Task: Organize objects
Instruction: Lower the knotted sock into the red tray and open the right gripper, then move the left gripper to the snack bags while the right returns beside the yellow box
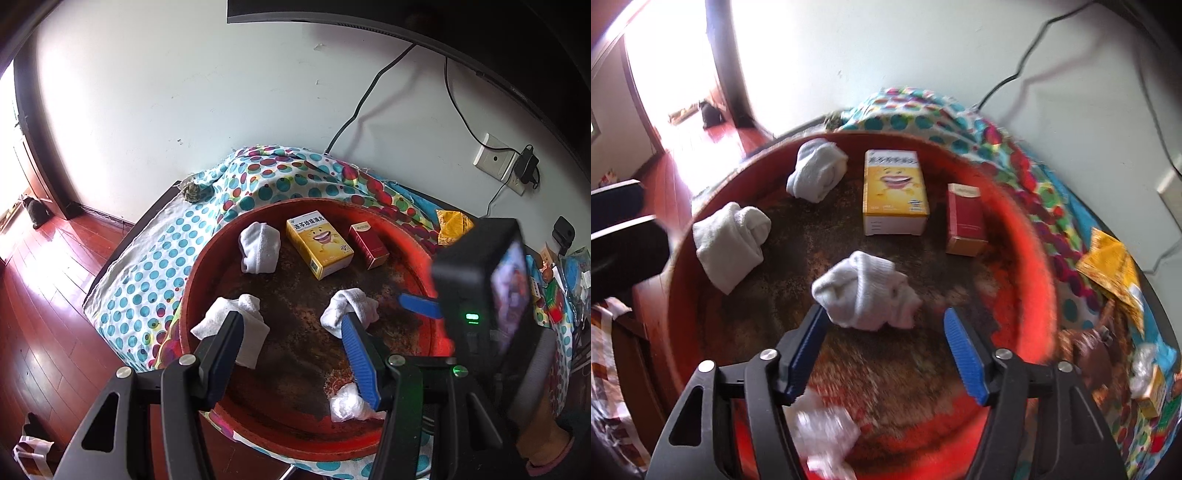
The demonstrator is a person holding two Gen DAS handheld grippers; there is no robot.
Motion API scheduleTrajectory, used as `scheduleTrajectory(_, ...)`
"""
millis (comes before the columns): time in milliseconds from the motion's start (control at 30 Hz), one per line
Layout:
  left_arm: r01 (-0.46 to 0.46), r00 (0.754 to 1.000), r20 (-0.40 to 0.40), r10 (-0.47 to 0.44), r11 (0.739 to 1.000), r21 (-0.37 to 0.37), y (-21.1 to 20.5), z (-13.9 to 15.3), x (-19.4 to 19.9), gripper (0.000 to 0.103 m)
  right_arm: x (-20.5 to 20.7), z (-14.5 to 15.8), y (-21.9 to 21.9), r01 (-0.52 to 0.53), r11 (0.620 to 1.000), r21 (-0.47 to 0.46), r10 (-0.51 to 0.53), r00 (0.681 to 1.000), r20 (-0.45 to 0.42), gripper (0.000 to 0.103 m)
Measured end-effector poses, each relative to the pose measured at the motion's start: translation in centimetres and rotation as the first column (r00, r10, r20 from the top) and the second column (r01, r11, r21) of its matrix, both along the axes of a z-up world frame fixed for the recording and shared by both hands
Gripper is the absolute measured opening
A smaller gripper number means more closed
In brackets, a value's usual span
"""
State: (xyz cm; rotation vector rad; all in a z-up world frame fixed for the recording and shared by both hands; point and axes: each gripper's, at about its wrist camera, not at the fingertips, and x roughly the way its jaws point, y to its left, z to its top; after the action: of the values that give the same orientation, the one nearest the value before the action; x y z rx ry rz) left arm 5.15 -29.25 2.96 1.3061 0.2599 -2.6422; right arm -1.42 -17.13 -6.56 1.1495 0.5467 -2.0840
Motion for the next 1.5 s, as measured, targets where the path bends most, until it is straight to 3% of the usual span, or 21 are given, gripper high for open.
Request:
scheduleTrajectory(133,0.008,1.000,-0.002,-0.008,1.000,-0.004,0.3,0.1,0.0,0.057,-0.1,1.8,5.4,0.068,0.995,-0.072,-0.068,0.998,0.005,0.069)
scheduleTrajectory(300,0.027,1.000,-0.001,-0.027,1.000,-0.011,0.9,0.1,-0.1,0.057,-2.2,3.2,13.6,0.219,0.972,-0.087,-0.222,0.975,-0.027,0.075)
scheduleTrajectory(400,0.037,0.999,0.001,-0.037,0.999,-0.014,1.5,0.1,-0.1,0.057,-4.1,3.6,20.0,0.362,0.928,-0.082,-0.367,0.929,-0.050,0.075)
scheduleTrajectory(533,0.059,0.998,0.002,-0.059,0.998,-0.016,2.3,0.0,-0.3,0.057,-7.4,3.3,27.7,0.544,0.837,-0.061,-0.547,0.831,-0.095,0.077)
scheduleTrajectory(700,0.098,0.995,0.005,-0.098,0.995,-0.009,4.0,-0.3,-0.6,0.057,-11.2,1.4,34.1,0.652,0.758,-0.020,-0.652,0.757,-0.045,0.078)
scheduleTrajectory(900,0.146,0.989,0.037,-0.145,0.989,-0.037,6.3,-1.4,-1.3,0.057,-13.6,-1.3,36.1,0.697,0.717,-0.027,-0.696,0.717,0.047,0.078)
scheduleTrajectory(967,0.161,0.986,0.047,-0.159,0.986,-0.040,6.8,-1.7,-1.6,0.057,-14.2,-1.8,36.1,0.698,0.716,-0.035,-0.696,0.716,0.051,0.079)
scheduleTrajectory(1067,0.175,0.983,0.058,-0.173,0.984,-0.038,7.5,-2.1,-1.9,0.057,-14.5,-2.2,36.1,0.700,0.712,-0.049,-0.699,0.714,0.051,0.090)
scheduleTrajectory(1500,0.309,0.945,0.126,-0.302,0.950,-0.043,12.4,-4.0,-3.8,0.057,-16.2,-3.8,35.9,0.710,0.701,-0.071,-0.710,0.703,0.025,0.092)
